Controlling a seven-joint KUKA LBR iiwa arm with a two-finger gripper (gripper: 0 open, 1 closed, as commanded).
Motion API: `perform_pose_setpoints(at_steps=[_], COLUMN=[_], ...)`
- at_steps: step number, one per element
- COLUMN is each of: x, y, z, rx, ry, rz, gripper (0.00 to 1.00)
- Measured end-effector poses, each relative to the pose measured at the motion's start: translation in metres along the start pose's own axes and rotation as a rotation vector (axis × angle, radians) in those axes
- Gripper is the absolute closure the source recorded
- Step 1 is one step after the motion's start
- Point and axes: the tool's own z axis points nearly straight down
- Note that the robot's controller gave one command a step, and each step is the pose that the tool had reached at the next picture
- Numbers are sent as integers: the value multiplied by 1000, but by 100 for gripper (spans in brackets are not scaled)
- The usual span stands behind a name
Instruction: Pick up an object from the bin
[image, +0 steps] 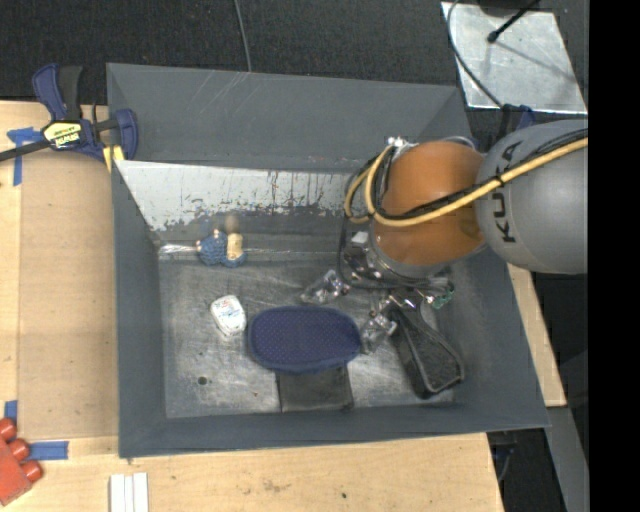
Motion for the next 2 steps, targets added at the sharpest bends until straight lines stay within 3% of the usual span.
perform_pose_setpoints(at_steps=[1,2], x=[2,3], y=[-3,-18], z=[-2,-152], rx=[3,12], ry=[0,-6], rz=[6,-84], gripper=[100,100])
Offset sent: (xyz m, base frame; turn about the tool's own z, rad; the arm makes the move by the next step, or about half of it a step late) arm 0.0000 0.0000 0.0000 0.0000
